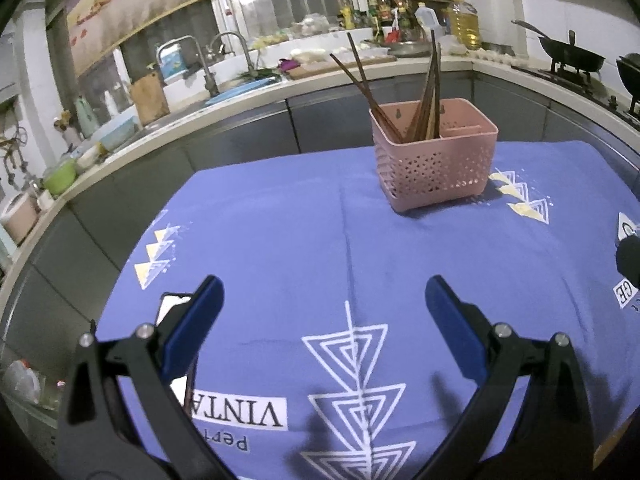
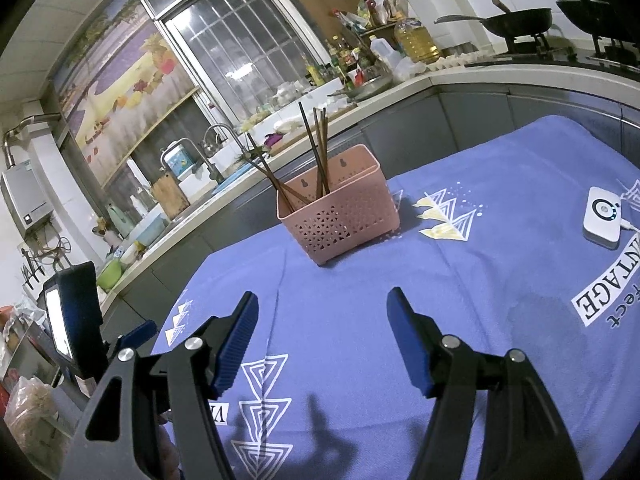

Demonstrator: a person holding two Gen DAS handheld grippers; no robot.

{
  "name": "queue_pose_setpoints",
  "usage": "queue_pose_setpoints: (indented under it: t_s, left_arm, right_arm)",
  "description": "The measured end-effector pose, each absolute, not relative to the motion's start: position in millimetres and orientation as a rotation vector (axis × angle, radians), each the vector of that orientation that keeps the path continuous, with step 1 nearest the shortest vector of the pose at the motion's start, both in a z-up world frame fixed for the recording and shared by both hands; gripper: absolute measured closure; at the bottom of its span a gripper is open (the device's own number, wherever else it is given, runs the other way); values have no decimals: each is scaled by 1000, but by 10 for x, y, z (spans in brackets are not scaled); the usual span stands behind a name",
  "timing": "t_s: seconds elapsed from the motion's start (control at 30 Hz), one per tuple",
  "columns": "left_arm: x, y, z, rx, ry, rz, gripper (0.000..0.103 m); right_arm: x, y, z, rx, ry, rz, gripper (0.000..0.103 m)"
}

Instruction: Organize utensils

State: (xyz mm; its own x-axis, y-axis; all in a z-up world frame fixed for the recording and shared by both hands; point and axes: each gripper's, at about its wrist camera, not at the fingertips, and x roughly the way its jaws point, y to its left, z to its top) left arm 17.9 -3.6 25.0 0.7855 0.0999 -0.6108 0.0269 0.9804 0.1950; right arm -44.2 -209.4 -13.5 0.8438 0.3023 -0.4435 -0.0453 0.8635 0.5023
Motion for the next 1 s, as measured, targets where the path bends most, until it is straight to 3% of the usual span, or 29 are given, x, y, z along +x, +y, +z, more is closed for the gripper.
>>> queue_pose_setpoints:
  t_s: [1.0]
  left_arm:
    - [119,-48,291,176,649,14,6]
  right_arm:
    - [-461,-2043,-145,504,546,192,35]
